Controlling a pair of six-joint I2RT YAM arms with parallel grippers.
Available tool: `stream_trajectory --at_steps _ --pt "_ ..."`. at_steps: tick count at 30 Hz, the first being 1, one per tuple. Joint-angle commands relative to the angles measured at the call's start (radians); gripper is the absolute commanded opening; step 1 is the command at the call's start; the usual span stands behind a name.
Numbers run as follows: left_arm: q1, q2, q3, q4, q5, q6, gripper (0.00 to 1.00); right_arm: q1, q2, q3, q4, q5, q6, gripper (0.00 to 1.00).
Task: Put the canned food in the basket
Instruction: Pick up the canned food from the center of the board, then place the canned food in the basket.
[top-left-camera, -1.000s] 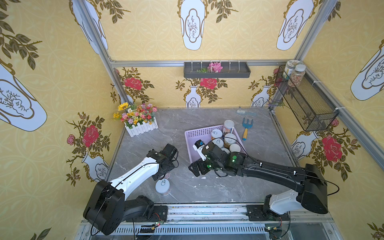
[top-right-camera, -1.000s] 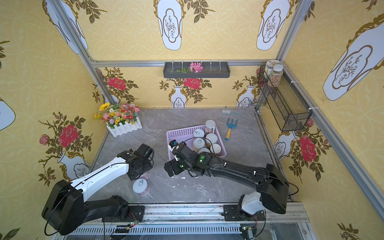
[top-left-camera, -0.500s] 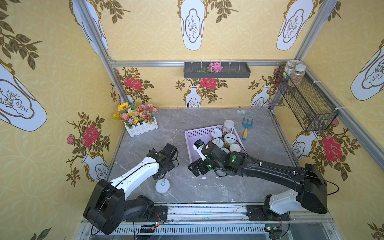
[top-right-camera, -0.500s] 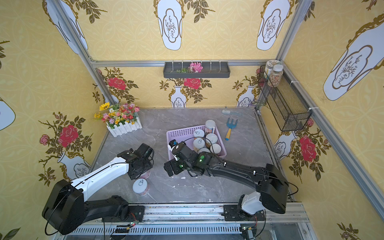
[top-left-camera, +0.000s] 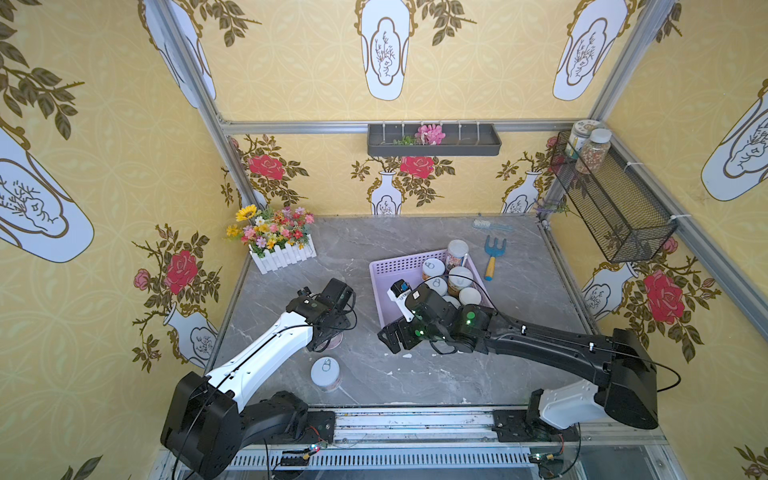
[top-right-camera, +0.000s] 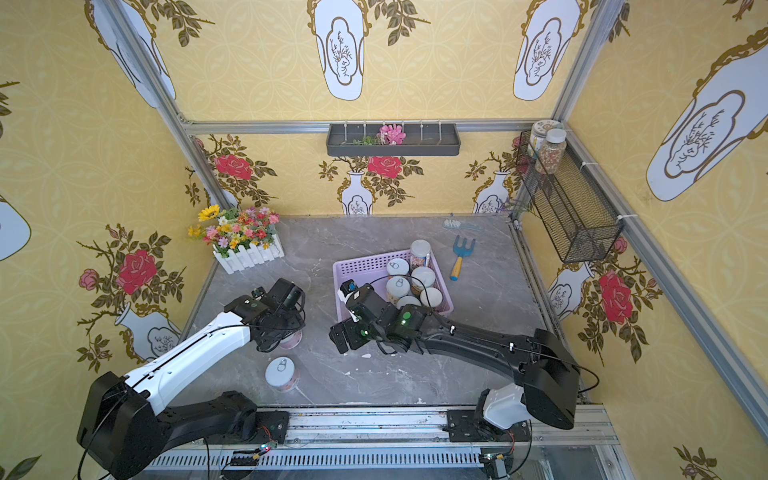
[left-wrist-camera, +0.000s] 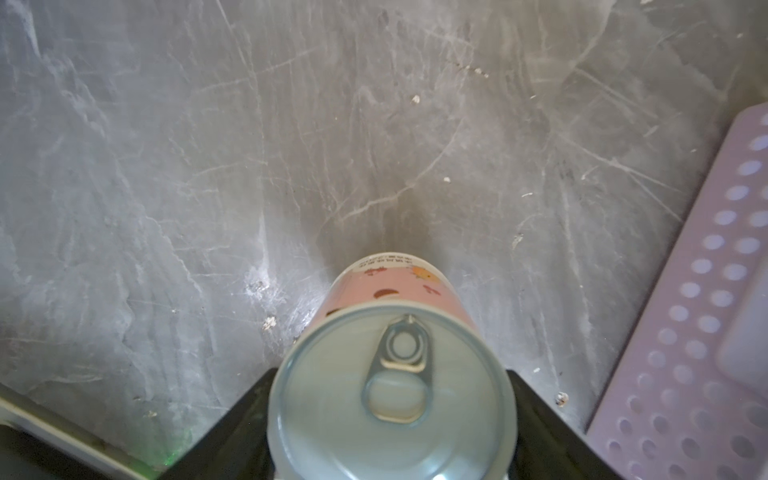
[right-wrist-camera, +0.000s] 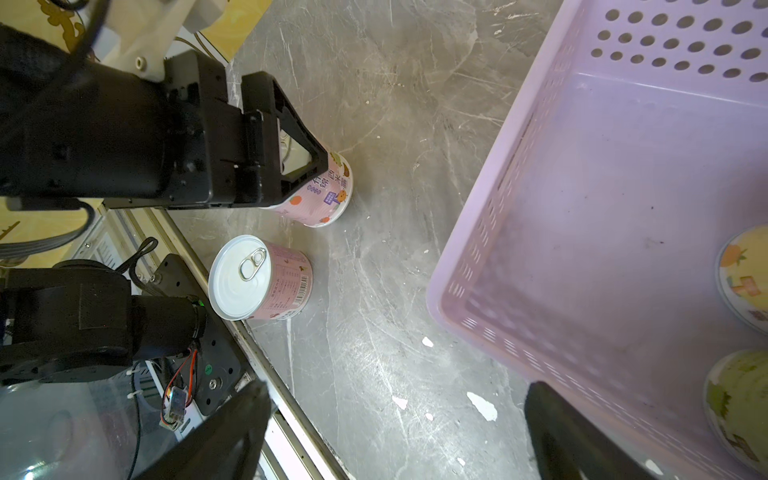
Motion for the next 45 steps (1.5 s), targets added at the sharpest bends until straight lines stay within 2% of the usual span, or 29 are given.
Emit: stream_trajectory --at_steps 1,5,11,21,30,38,42,45 --pt "-0.003 -0.013 0.037 -0.027 -0.017 0.041 0.74 -0.011 -0.013 -0.01 0.053 -0.012 0.013 0.99" --pt "-0.038 -0.015 0.111 -0.034 0.007 0.067 0.74 -0.063 -0.042 -0.062 0.099 -0.07 0.029 0.99" --pt "-0.143 0.087 0.269 -0.068 -0.017 0.095 0.74 -0.19 -0.117 -0.141 0.118 -0.127 0.044 0.99" --pt "-0.271 0.243 0.461 -0.058 0.013 0.158 0.73 -0.326 -0.231 -0.183 0.0 -0.096 0.036 0.99" --pt "-0.272 0.426 0.622 0.033 0.05 0.297 0.73 -0.366 -0.281 -0.185 -0.069 -0.007 0.048 0.99" --pt "-0.232 0.602 0.754 0.119 0.092 0.379 0.73 -0.368 -0.318 -0.19 -0.079 0.055 0.026 0.99" --pt "-0.209 0.681 0.815 0.163 0.117 0.408 0.72 -0.376 -0.322 -0.197 -0.043 0.109 -0.007 0.97" --pt "-0.197 0.735 0.851 0.192 0.122 0.426 0.72 -0.378 -0.313 -0.19 -0.014 0.094 -0.062 0.97"
